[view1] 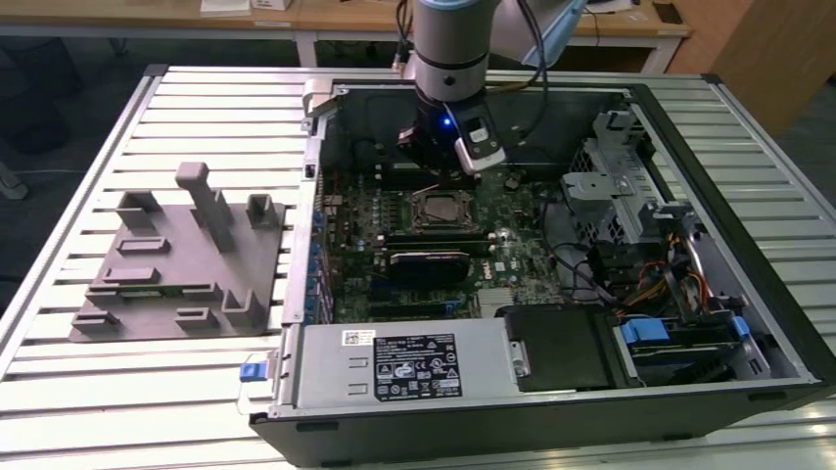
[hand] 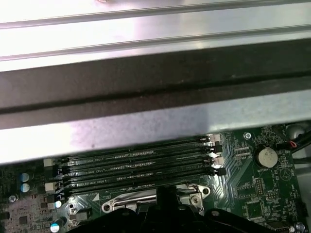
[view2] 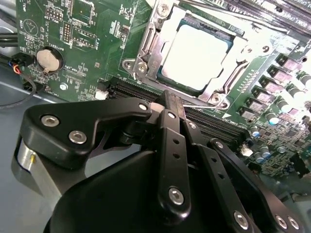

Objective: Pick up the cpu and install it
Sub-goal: 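Install the first cpu locking lever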

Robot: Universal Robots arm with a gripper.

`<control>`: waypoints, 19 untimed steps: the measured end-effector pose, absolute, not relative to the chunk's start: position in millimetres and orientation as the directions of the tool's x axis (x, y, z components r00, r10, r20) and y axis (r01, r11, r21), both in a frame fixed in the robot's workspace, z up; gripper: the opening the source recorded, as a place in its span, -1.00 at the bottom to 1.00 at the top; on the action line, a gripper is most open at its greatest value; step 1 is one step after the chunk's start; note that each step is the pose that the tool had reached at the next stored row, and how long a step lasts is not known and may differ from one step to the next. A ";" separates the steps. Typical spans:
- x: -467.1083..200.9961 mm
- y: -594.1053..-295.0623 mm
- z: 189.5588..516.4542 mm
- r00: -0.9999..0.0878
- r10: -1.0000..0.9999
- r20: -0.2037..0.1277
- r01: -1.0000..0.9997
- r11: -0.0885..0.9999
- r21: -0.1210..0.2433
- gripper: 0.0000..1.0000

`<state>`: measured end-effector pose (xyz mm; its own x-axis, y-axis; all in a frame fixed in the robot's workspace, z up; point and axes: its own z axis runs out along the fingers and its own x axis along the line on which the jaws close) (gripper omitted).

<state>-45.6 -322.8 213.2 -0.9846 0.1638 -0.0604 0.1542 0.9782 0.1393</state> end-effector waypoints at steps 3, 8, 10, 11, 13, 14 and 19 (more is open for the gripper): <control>-45.6 -320.4 212.3 -0.983 0.171 -0.061 0.161 0.977 0.139 -0.79; -45.6 -318.2 210.6 -0.980 0.188 -0.066 0.178 0.975 0.134 -0.79; -45.6 -317.8 209.9 -0.978 0.197 -0.075 0.186 0.974 0.130 -0.79; -45.6 -317.5 209.6 -0.976 0.201 -0.080 0.190 0.973 0.129 -0.79; -45.6 -317.3 208.9 -0.974 0.208 -0.090 0.196 0.972 0.129 -0.79; -45.6 -317.2 208.5 -0.973 0.212 -0.095 0.199 0.971 0.130 -0.79; -46.6 -316.5 206.7 -0.967 0.233 -0.105 0.219 0.967 0.132 -0.79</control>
